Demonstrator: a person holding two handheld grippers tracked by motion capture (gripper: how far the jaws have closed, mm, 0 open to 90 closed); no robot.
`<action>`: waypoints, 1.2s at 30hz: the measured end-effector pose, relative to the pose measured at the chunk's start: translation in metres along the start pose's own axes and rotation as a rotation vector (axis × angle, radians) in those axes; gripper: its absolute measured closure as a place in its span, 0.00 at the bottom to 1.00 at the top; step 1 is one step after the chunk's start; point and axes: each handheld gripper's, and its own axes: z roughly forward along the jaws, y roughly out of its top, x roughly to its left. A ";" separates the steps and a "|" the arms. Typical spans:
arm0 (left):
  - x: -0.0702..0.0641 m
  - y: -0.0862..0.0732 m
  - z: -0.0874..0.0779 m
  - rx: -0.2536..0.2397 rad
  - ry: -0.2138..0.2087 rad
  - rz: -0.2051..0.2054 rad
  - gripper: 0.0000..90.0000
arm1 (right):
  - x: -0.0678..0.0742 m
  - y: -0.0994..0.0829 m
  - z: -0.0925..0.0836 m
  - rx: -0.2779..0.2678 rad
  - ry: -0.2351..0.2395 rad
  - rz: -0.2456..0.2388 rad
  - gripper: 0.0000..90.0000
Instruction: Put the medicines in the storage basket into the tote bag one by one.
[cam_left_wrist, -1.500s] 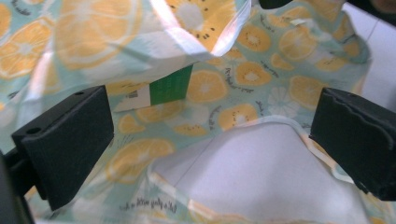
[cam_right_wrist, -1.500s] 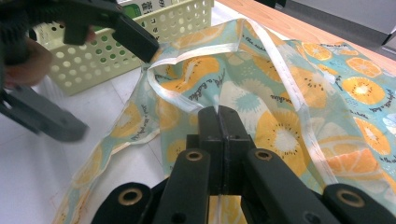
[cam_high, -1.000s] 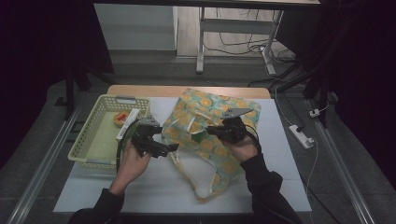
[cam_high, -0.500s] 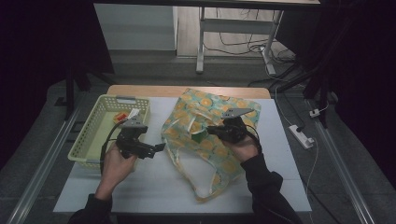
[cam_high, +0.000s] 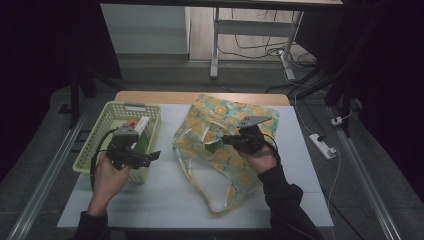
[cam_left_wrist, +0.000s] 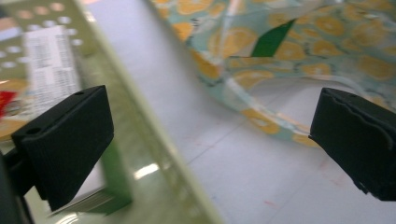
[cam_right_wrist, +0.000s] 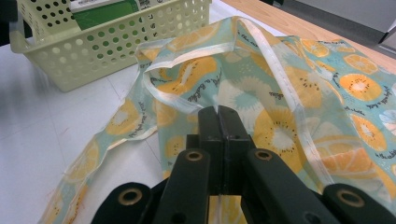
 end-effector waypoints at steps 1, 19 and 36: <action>0.002 -0.001 -0.002 -0.003 0.010 -0.007 0.00 | 0.000 0.000 0.000 0.000 0.000 0.000 1.00; 0.043 -0.019 0.008 0.100 0.136 -0.098 0.00 | 0.000 -0.001 0.003 0.010 -0.001 -0.003 1.00; 0.047 -0.020 0.031 0.221 0.173 -0.134 0.38 | 0.000 0.000 0.001 0.002 0.001 -0.005 1.00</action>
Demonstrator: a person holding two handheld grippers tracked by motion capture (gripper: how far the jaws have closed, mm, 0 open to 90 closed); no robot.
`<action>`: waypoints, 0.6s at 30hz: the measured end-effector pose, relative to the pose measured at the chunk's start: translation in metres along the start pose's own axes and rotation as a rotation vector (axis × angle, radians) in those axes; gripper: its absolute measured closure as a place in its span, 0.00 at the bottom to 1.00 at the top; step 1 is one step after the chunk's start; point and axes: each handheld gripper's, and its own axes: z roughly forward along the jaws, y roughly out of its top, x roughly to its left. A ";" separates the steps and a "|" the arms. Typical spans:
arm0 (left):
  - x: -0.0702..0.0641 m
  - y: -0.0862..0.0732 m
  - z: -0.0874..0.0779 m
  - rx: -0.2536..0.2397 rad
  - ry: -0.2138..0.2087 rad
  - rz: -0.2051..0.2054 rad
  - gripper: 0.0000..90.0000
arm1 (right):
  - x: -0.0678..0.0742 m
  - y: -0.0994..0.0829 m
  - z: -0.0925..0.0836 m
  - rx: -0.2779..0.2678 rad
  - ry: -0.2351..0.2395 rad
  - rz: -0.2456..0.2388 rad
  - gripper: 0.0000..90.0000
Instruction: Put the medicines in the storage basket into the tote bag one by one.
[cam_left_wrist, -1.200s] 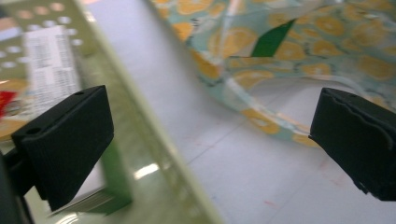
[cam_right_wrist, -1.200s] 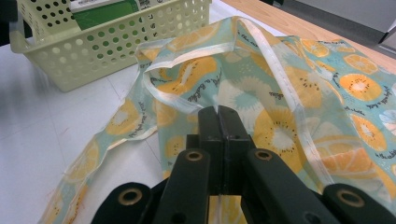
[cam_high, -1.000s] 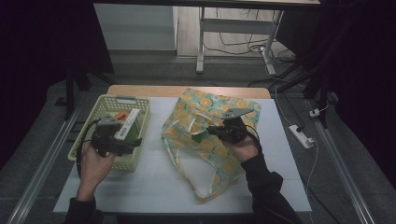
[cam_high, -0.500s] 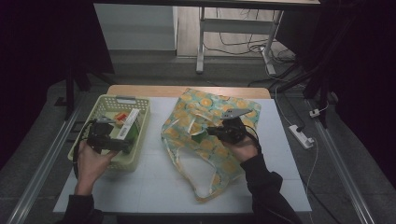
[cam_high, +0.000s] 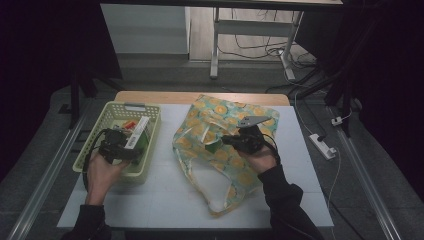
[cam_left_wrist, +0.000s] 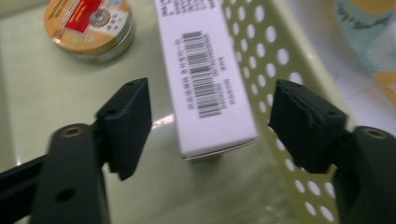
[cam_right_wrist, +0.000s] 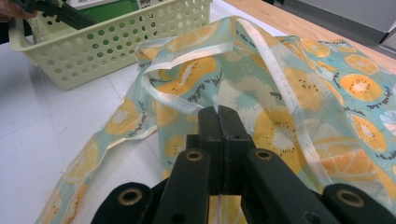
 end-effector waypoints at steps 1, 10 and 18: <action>0.000 0.000 0.000 0.000 -0.001 -0.003 0.44 | 0.000 0.000 0.000 0.000 -0.001 0.002 1.00; -0.002 0.001 -0.001 0.021 0.032 -0.029 0.68 | 0.000 0.000 0.000 0.001 -0.001 -0.001 1.00; 0.001 -0.001 -0.005 0.001 0.028 -0.042 0.69 | -0.001 0.000 0.000 -0.003 0.000 -0.001 1.00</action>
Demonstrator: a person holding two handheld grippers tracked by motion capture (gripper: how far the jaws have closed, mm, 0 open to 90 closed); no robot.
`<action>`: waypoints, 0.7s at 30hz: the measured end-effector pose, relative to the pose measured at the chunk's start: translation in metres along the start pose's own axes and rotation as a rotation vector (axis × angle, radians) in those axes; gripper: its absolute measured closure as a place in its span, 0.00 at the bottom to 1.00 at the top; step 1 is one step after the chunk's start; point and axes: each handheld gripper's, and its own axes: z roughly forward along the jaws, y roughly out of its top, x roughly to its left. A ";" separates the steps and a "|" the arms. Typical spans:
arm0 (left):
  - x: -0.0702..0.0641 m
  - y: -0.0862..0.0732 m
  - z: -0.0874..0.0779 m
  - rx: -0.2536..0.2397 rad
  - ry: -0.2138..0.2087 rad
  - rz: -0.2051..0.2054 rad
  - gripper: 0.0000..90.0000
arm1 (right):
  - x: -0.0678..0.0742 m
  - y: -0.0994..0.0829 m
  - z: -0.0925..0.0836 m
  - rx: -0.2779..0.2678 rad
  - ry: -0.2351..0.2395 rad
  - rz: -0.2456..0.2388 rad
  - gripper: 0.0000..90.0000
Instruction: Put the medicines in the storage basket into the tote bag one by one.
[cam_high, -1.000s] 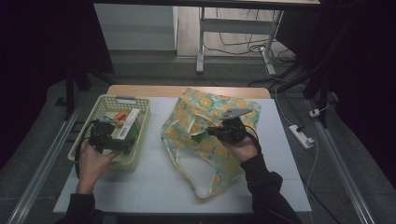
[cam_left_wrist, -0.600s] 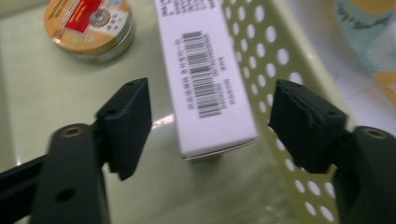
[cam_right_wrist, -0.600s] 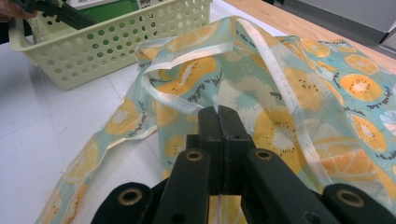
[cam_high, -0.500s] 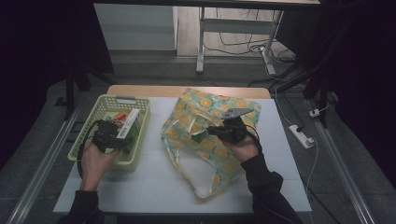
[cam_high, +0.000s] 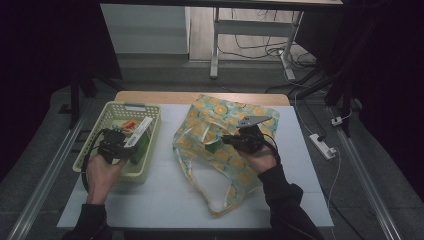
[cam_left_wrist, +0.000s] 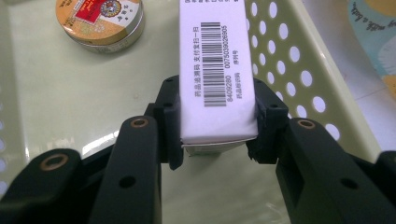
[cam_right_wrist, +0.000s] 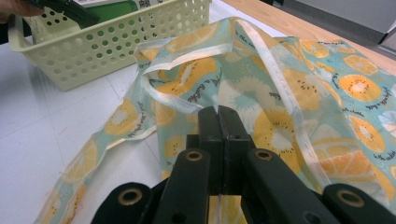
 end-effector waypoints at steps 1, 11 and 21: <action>0.001 0.000 -0.002 -0.008 -0.001 0.000 0.69 | 0.000 0.000 0.000 -0.001 0.001 0.003 1.00; 0.007 -0.003 -0.025 -0.074 -0.016 0.019 0.69 | -0.002 -0.001 -0.003 -0.008 -0.006 0.007 1.00; 0.012 -0.004 -0.052 -0.132 -0.042 0.021 0.69 | -0.003 0.000 -0.004 -0.012 -0.010 0.011 1.00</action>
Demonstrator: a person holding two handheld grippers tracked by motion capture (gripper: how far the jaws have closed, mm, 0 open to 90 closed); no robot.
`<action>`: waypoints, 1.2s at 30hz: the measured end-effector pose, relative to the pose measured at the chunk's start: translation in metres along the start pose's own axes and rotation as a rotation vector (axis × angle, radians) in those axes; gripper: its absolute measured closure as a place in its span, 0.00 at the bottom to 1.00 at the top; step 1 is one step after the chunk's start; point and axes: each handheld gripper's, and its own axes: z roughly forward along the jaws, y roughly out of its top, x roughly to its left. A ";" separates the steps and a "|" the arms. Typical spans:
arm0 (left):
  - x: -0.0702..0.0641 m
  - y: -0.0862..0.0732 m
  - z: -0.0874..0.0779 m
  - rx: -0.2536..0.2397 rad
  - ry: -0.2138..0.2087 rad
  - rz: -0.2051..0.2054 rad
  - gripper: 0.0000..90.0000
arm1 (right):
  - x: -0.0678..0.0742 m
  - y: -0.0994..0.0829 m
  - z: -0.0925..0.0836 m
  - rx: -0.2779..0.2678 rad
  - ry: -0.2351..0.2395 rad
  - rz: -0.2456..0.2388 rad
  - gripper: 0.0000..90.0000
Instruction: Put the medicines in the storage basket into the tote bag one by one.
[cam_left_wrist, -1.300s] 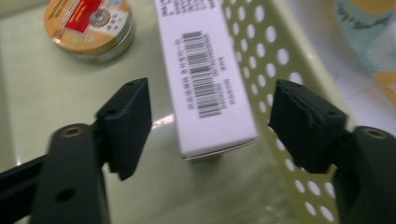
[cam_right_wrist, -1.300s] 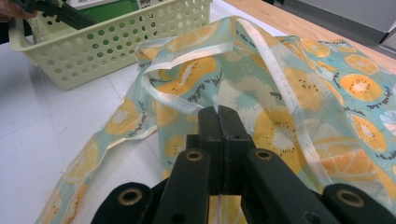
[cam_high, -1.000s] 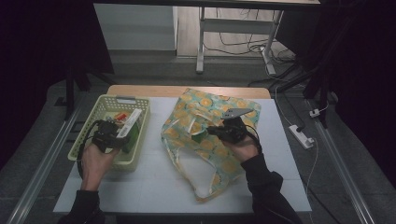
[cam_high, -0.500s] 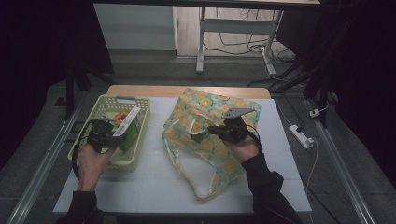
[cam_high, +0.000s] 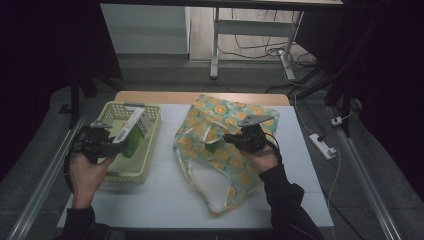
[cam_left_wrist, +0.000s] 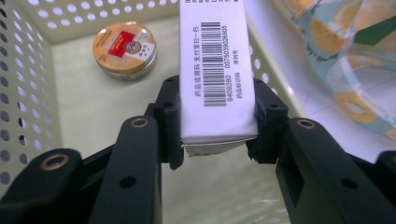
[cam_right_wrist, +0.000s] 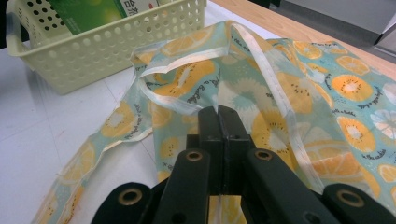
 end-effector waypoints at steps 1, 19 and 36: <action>0.000 0.000 -0.003 -0.005 -0.002 0.000 0.69 | 0.000 0.000 0.000 -0.001 0.000 0.000 1.00; -0.021 0.008 -0.035 -0.070 -0.081 0.065 0.69 | -0.001 0.000 -0.001 -0.001 -0.010 0.005 1.00; -0.072 0.018 -0.025 -0.027 -0.253 0.203 0.69 | -0.004 -0.001 -0.002 -0.005 -0.027 0.016 1.00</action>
